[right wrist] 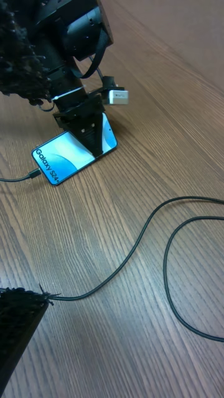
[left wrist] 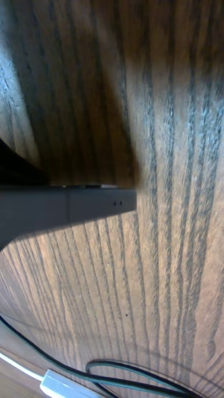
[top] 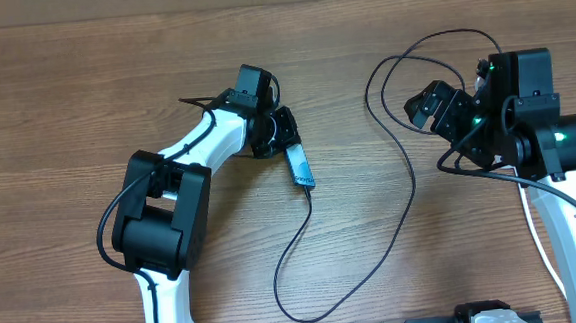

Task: Plug charger to phone and switch on socket
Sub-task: 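Lower the phone with attached cable toward the table with the left gripper, then set the phone flat on the table with the left gripper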

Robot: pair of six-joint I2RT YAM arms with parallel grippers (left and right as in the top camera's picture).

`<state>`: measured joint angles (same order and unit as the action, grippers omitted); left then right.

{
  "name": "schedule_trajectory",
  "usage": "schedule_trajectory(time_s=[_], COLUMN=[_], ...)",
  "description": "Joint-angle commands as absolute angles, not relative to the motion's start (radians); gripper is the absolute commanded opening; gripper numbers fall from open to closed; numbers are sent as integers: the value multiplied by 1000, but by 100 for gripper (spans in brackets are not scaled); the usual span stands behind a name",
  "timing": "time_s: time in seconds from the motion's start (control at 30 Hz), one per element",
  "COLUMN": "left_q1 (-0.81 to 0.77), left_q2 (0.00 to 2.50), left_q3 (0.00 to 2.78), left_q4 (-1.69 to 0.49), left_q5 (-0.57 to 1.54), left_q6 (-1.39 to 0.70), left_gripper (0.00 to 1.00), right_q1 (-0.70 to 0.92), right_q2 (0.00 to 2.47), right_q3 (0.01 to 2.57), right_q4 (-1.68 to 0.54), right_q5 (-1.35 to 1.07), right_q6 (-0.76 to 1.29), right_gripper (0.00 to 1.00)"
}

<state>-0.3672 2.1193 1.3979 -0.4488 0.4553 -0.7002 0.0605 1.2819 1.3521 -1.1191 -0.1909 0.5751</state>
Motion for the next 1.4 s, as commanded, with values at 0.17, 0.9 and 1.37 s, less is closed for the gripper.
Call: schedule_trajectory(time_s=[0.17, 0.9, 1.37], left_q1=[-374, -374, -374], left_q2=[2108, 2108, 2108], left_q3=[1377, 1377, 1377], left_q4=[-448, -448, -448], left_q5=[460, 460, 461], left_q6=[-692, -692, -692], left_gripper=[22, 6, 15], right_q1=[57, 57, 57], right_q2=[1273, 1273, 1273], right_q3=[1361, 1361, 1361], right_q4=[-1117, -1118, -1121], right_q5=[-176, -176, -176], right_q6=[567, 567, 567], right_gripper=[100, 100, 100])
